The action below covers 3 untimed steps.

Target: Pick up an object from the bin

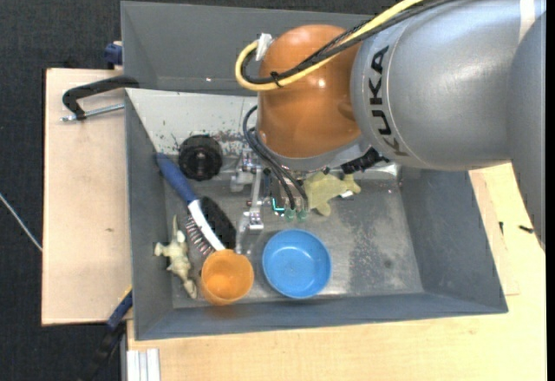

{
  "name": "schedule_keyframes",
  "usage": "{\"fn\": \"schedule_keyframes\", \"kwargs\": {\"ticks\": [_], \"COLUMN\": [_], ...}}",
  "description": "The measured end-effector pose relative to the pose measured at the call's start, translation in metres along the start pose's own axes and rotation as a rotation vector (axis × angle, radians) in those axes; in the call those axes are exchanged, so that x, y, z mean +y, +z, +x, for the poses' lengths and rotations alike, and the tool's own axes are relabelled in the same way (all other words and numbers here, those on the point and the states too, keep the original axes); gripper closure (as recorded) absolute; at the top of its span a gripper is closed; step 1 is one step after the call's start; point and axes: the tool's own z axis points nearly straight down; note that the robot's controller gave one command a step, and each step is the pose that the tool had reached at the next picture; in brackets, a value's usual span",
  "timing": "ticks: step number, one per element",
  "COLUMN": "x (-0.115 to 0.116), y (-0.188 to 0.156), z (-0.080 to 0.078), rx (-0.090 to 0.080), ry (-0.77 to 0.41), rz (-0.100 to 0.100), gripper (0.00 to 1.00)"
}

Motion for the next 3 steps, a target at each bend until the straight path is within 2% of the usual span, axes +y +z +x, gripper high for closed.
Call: {"fn": "schedule_keyframes", "kwargs": {"ticks": [1,2,3], "x": [-0.039,-0.122,-0.126], "y": [0.123,0.092,0.125], "z": [0.008,-0.004,0.010], "rx": [-0.016,-0.017,-0.015], "ry": [-0.339,-0.416,-0.351], "rz": [-0.005,0.005,-0.002], "gripper": [0.00,0.00,0.00]}}
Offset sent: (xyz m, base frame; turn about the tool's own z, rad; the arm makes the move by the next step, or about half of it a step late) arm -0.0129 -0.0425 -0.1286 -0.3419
